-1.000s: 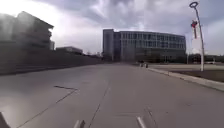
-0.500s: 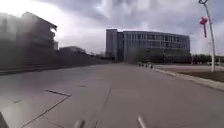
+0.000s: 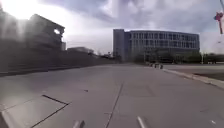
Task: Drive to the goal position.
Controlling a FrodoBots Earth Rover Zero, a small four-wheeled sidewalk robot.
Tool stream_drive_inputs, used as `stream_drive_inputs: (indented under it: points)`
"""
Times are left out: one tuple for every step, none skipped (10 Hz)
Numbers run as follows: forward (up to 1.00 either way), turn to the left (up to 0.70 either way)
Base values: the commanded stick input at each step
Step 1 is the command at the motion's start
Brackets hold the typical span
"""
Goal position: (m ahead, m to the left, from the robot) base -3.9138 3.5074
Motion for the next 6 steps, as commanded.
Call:
stream_drive_inputs:
  points:
    - [1.0,0.0]
    - [1.0,0.0]
    - [1.0,0.0]
    - [1.0,0.0]
    - [1.0,0.0]
    - [1.0,-0.17]
